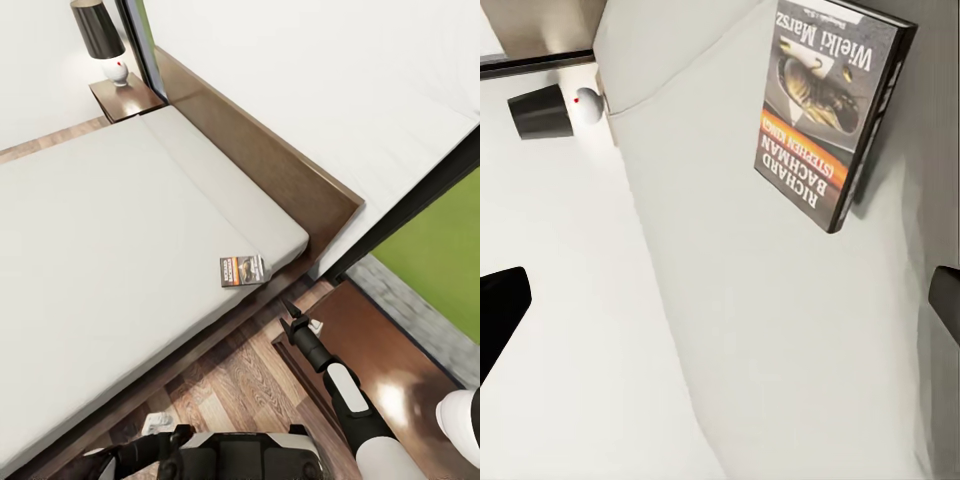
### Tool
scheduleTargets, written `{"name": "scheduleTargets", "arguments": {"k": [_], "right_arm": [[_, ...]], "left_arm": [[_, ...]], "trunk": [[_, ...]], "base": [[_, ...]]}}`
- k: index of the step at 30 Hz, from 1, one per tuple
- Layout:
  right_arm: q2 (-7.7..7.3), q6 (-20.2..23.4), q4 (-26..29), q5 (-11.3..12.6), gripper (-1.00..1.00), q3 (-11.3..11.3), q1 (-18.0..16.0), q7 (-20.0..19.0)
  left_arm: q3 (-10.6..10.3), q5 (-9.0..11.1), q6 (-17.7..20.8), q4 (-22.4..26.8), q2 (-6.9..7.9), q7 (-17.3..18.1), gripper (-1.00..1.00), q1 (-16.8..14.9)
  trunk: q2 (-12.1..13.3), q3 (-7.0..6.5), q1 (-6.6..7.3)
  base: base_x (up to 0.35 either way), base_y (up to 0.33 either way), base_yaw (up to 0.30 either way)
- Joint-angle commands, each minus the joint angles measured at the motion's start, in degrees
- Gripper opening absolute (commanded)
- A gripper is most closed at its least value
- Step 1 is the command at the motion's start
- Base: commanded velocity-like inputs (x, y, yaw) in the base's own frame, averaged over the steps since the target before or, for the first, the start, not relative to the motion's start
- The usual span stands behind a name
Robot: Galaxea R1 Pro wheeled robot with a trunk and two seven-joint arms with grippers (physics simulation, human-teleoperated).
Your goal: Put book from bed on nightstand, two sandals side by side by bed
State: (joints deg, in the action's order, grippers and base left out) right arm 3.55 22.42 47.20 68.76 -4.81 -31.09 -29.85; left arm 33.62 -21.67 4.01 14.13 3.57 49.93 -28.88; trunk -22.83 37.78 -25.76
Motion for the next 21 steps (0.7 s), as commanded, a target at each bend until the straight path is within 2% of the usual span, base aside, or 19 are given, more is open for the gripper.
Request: {"name": "scheduleTargets", "arguments": {"k": [1,3,6,17,21], "right_arm": [[0.06,0.52,-0.01,0.41,1.00,-0.23,-0.03,-0.03],[0.06,0.52,-0.02,0.41,1.00,-0.21,-0.03,-0.03],[0.06,0.52,-0.04,0.41,1.00,-0.20,-0.03,-0.03],[0.06,0.52,0.20,0.41,1.00,-0.20,-0.03,-0.03],[0.06,0.52,0.25,0.41,1.00,-0.22,-0.03,-0.03]], "left_arm": [[0.42,0.46,1.62,1.88,-0.07,2.01,1.00,-0.03],[0.45,1.48,2.98,4.59,-0.12,4.45,1.00,-0.03],[0.54,1.85,3.40,5.51,-0.20,5.37,1.00,-0.04],[0.57,1.95,3.33,4.33,-0.31,5.50,1.00,0.05],[0.57,1.91,3.23,4.03,-0.97,5.45,1.00,0.05]], "trunk": [[-0.09,0.16,-0.03],[-0.09,0.33,-0.03],[-0.09,0.59,-0.03],[-0.09,1.45,-0.03],[-0.09,1.51,-0.03]], "base": [[0.000,0.000,0.000],[0.000,0.000,0.000],[0.000,0.000,0.000],[0.000,0.000,0.000],[0.000,0.000,0.000]]}}
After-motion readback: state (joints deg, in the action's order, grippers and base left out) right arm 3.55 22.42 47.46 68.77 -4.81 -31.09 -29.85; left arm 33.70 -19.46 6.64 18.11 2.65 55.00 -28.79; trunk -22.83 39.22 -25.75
